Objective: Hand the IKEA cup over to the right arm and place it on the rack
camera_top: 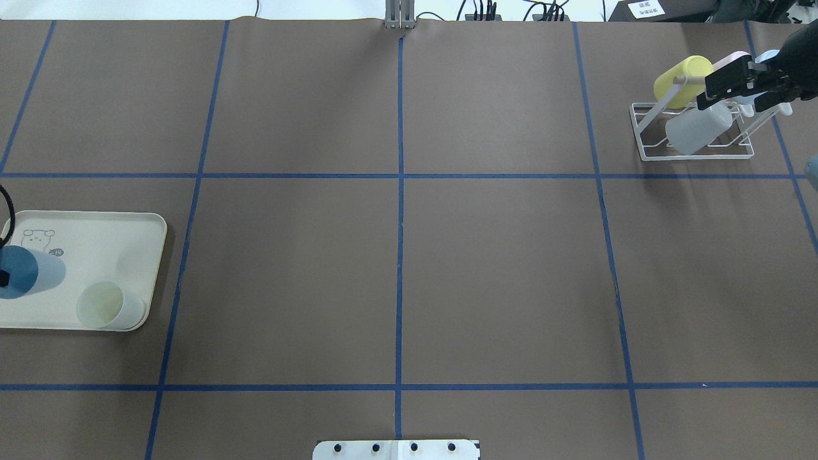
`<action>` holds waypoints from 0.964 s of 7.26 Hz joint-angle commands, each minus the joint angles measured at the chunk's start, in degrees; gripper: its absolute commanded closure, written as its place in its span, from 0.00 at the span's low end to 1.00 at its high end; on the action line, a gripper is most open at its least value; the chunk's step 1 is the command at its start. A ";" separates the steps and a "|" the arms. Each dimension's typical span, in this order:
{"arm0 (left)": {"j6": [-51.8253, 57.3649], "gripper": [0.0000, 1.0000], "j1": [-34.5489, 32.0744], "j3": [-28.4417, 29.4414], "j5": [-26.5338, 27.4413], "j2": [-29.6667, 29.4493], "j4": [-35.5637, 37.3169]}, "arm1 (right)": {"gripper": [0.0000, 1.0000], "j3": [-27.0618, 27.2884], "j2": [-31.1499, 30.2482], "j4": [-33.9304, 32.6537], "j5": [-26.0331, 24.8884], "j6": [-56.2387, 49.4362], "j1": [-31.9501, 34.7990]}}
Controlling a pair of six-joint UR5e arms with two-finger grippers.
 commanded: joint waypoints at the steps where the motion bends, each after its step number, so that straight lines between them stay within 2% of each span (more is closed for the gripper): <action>1: 0.09 1.00 -1.55 -3.30 0.10 -9.71 15.49 | 0.02 2.80 0.16 0.37 -0.44 6.67 -3.33; 2: 0.01 1.00 -1.56 -4.61 0.10 -13.52 18.18 | 0.02 4.90 0.25 0.55 -0.53 11.23 -5.35; 3: -1.65 1.00 -1.47 -7.32 -0.86 -14.35 18.04 | 0.02 7.45 0.43 0.90 -0.53 16.24 -7.29; 4: -8.37 1.00 -1.29 -7.09 -5.83 -17.31 15.60 | 0.02 7.91 1.65 4.99 -0.53 23.77 -8.87; 5: -17.31 1.00 -0.94 -6.65 -7.18 -19.95 9.05 | 0.02 7.56 1.92 11.82 -0.71 32.28 -10.98; 7: -36.72 1.00 0.73 -2.19 -10.69 -23.82 -11.38 | 0.02 7.12 2.18 23.52 -0.71 44.27 -13.28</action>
